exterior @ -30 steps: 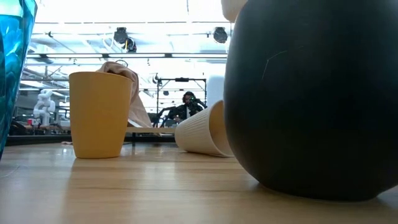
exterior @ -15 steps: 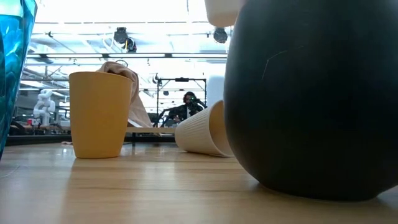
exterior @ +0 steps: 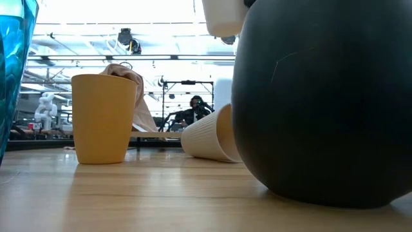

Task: Stack small to large cups/mugs on shelf
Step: Put the white mug on the shelf

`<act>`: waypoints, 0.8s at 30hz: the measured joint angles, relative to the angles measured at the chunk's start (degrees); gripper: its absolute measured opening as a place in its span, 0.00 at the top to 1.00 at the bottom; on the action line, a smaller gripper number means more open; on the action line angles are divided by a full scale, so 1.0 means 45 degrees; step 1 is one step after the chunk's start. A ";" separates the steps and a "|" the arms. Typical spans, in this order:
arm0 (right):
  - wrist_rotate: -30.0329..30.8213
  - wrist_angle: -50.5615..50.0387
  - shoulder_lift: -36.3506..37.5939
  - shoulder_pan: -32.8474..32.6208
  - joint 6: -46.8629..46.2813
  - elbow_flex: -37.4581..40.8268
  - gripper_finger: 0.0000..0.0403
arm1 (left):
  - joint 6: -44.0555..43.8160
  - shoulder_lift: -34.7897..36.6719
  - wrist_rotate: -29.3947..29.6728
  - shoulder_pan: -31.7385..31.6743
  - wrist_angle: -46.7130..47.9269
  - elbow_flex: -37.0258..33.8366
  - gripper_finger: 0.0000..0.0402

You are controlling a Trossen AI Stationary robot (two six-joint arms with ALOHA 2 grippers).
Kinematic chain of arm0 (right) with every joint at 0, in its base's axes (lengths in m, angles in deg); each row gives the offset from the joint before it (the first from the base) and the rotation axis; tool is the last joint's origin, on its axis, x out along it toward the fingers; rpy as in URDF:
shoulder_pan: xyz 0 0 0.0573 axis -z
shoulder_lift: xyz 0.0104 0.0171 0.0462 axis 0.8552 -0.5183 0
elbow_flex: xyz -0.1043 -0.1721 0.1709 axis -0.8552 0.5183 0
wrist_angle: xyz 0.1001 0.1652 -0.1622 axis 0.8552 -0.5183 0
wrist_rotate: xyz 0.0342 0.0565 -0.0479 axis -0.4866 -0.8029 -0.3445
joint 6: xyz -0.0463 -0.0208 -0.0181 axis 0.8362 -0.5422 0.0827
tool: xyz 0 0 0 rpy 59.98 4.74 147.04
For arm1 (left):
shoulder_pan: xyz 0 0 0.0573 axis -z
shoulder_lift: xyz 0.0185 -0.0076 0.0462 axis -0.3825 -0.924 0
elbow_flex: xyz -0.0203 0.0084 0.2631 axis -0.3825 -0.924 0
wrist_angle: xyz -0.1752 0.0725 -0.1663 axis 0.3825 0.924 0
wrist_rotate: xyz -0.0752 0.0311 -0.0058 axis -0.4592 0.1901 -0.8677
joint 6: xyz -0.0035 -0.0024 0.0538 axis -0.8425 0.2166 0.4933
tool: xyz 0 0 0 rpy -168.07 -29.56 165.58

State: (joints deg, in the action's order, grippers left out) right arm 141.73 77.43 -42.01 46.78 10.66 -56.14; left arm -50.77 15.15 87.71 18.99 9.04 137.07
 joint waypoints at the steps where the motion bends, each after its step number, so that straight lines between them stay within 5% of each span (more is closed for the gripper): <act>1: 0.0128 0.0214 -0.0193 -0.0025 -0.0038 0.0000 0.99 | 0.0019 0.0000 -0.0102 -0.0077 -0.0052 0.0000 0.80; 12: 0.0062 0.4427 -0.2235 0.0090 0.0058 0.0000 0.99 | -0.0032 -0.0005 -0.1034 -0.0238 -0.0158 0.0000 0.80; 24: 0.0390 0.4706 -0.2767 0.0431 0.0033 0.0000 0.99 | -0.0051 -0.0005 -0.1383 -0.0238 -0.0153 0.0000 0.80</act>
State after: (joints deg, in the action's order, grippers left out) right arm 143.48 98.60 -54.46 48.72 10.80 -56.14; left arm -51.00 15.13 81.48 17.92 8.35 137.07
